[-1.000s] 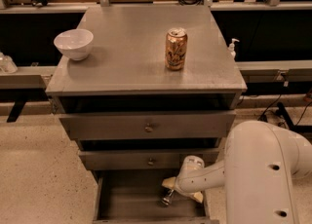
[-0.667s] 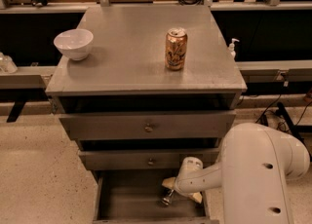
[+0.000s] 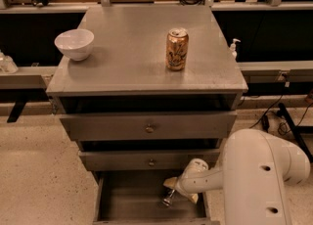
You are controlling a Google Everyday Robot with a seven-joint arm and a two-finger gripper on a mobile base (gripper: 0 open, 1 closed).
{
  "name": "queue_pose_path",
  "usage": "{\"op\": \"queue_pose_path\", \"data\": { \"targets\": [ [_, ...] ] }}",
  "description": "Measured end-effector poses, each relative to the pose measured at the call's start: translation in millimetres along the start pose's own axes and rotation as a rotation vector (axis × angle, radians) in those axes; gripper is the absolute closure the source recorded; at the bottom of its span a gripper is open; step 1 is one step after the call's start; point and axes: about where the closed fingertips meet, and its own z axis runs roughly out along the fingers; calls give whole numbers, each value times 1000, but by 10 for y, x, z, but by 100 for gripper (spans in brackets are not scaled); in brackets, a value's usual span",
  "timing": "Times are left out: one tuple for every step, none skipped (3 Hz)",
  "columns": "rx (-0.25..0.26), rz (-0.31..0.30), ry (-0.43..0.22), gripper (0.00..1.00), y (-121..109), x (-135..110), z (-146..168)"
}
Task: Pick redbull can from bottom drawer and place on counter
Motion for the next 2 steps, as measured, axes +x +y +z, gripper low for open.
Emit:
{"op": "queue_pose_path", "data": {
  "targets": [
    [32, -4, -29, 20, -118, -39, 123],
    [32, -10, -54, 25, -175, -62, 272]
  ]
}}
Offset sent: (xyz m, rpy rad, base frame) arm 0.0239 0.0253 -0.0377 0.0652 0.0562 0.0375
